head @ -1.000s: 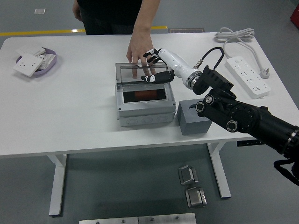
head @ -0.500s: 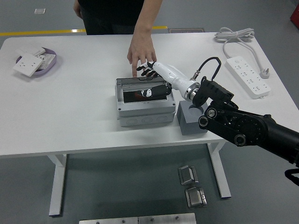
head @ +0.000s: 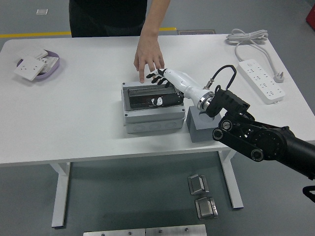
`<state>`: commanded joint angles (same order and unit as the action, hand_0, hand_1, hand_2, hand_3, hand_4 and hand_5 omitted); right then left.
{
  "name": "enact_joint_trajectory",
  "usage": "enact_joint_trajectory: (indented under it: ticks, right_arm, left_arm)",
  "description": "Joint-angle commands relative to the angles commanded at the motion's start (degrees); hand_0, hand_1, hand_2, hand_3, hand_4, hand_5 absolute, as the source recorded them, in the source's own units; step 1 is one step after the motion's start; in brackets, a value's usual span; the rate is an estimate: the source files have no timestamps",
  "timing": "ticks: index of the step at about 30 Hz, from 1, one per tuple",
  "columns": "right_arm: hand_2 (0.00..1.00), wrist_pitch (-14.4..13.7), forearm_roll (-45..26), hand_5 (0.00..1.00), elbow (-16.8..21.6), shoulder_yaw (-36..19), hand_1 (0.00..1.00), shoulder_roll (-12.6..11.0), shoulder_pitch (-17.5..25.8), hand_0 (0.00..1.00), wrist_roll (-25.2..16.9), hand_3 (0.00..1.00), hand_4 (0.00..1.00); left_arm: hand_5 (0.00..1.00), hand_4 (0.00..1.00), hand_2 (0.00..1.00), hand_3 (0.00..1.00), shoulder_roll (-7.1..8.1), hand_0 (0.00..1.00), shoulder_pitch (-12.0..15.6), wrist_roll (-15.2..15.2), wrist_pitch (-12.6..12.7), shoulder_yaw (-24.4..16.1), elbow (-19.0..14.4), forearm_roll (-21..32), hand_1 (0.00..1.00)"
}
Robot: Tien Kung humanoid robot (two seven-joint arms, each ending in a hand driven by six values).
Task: Pick up the cylinder from the cube,place it in the box,flap close box
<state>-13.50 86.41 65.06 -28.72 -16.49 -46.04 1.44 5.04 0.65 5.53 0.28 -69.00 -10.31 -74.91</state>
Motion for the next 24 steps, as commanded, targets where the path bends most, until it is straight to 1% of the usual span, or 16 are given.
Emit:
enact_joint_trajectory:
  ticks: [3, 6, 8, 9, 12, 14, 15, 18, 20, 21, 24]
  right_arm:
    - [0.686, 0.65, 3.27, 0.328, 1.59, -4.07, 0.661, -1.14, 2.55, 0.578, 1.00, 0.770, 0.830]
    - [0.686, 0.97, 6.97, 0.328, 4.49, -9.67, 0.661, -2.18, 6.20, 0.578, 1.94, 0.770, 0.830]
    - [0.686, 0.75, 9.43, 0.328, 6.50, -13.76, 0.661, -2.45, 8.88, 0.578, 2.09, 0.770, 0.830]
    - [0.677, 0.43, 10.31, 0.328, 7.51, -15.77, 0.652, -2.42, 10.19, 0.582, 1.82, 0.752, 0.826]
    - [0.677, -0.90, 11.40, 0.328, 10.51, -22.65, 0.652, -1.87, 14.78, 0.582, 0.22, 0.752, 0.826]
    - [0.677, -1.76, 10.66, 0.328, 11.95, -26.77, 0.652, -1.17, 17.75, 0.582, -1.45, 0.752, 0.826]
    - [0.667, -2.15, 9.84, 0.336, 12.49, -29.01, 0.639, -0.79, 19.35, 0.596, -2.44, 0.691, 0.824]
    - [0.667, -2.59, 6.36, 0.336, 13.00, -35.54, 0.639, -0.02, 23.93, 0.596, -5.54, 0.691, 0.824]
    - [0.667, -2.37, 3.46, 0.336, 12.51, -39.83, 0.639, 0.20, 27.02, 0.596, -7.86, 0.691, 0.824]
    - [0.664, -2.07, 1.79, 0.331, 12.07, -42.17, 0.642, 0.28, 28.60, 0.645, -9.03, 0.653, 0.823]
    - [0.664, -1.02, -3.22, 0.331, 10.76, -48.43, 0.642, 0.67, 32.85, 0.645, -11.81, 0.653, 0.823]
  left_arm:
    - [0.289, 0.654, 0.567, 0.607, -0.11, 0.584, 0.16, -0.02, 0.06, -0.07, 0.00, 0.16, 0.618]
    - [0.289, 0.654, 0.567, 0.607, -0.28, 0.584, 0.48, 0.00, 0.21, -0.23, 0.00, 0.28, 0.618]
    - [0.289, 0.654, 0.567, 0.607, -0.39, 0.584, 0.71, 0.03, 0.32, -0.33, 0.00, 0.29, 0.618]
    - [0.290, 0.654, 0.567, 0.606, -0.48, 0.584, 0.86, 0.03, 0.39, -0.41, 0.00, 0.34, 0.618]
    - [0.290, 0.654, 0.567, 0.606, -0.79, 0.584, 1.30, 0.01, 0.58, -0.59, 0.00, 0.40, 0.618]
    - [0.290, 0.654, 0.567, 0.606, -1.00, 0.584, 1.54, 0.00, 0.68, -0.70, 0.00, 0.38, 0.618]
    - [0.291, 0.654, 0.568, 0.606, -1.10, 0.584, 1.65, -0.02, 0.72, -0.73, 0.00, 0.39, 0.618]
    - [0.291, 0.654, 0.568, 0.606, -1.39, 0.584, 1.90, -0.07, 0.81, -0.78, 0.00, 0.53, 0.618]
    - [0.291, 0.654, 0.568, 0.606, -1.58, 0.584, 2.06, -0.08, 0.86, -0.82, 0.00, 0.61, 0.618]
    - [0.291, 0.654, 0.567, 0.605, -1.66, 0.583, 2.13, -0.09, 0.89, -0.86, 0.00, 0.64, 0.618]
    - [0.291, 0.654, 0.567, 0.605, -1.83, 0.583, 2.28, -0.14, 0.97, -0.94, 0.00, 0.73, 0.618]
